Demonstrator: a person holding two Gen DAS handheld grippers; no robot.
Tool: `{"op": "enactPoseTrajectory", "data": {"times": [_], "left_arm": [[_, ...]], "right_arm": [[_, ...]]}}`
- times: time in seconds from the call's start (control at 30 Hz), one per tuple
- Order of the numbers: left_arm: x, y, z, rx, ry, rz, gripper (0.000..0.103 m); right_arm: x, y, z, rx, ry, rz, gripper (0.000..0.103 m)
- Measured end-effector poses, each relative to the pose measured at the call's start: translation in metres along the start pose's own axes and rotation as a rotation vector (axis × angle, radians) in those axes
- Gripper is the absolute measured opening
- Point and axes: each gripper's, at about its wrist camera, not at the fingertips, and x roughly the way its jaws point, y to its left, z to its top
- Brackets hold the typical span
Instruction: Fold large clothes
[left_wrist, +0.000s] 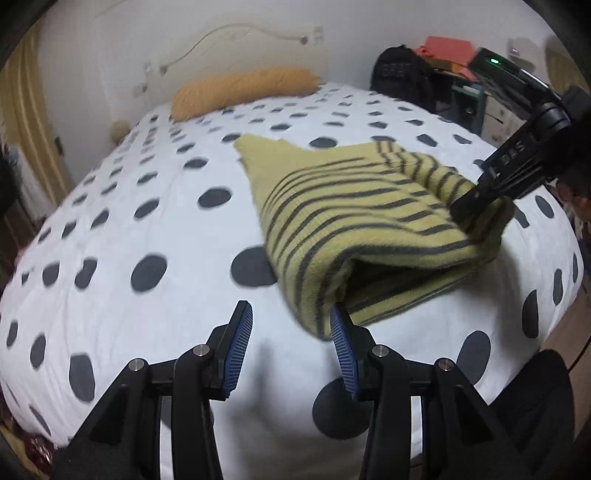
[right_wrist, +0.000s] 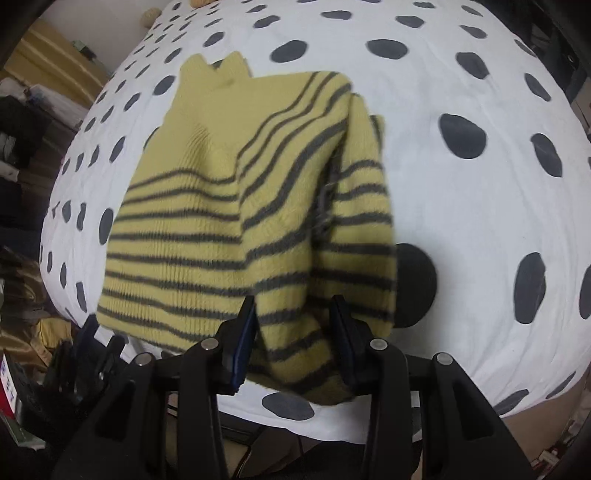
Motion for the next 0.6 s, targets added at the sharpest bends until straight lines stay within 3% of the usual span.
{"op": "enactPoseTrajectory", "data": {"times": [0.03, 0.1, 0.27, 0.37, 0.47, 0.6], "left_arm": [[0.004, -0.004, 0.002, 0.023, -0.016, 0.018, 0.05], [0.01, -0.01, 0.009, 0.034, -0.021, 0.037, 0.053], [0.037, -0.006, 0.019, -0.02, 0.023, 0.003, 0.054], [0.041, 0.019, 0.023, -0.167, 0.061, -0.031, 0.051], [0.052, 0.046, 0.017, -0.301, 0.147, -0.091, 0.051], [0.056, 0.054, 0.009, -0.3, 0.164, -0.107, 0.052]], "right_arm": [[-0.001, 0.004, -0.003, -0.016, -0.002, 0.001, 0.022], [-0.002, 0.01, -0.007, -0.049, 0.0, -0.051, 0.018], [-0.005, -0.004, -0.004, 0.02, 0.004, -0.087, 0.017], [-0.015, -0.009, -0.002, 0.051, -0.02, -0.055, 0.016], [-0.019, -0.02, -0.005, 0.099, -0.019, -0.033, 0.016], [0.008, -0.051, -0.018, 0.2, 0.018, 0.009, 0.015]]}}
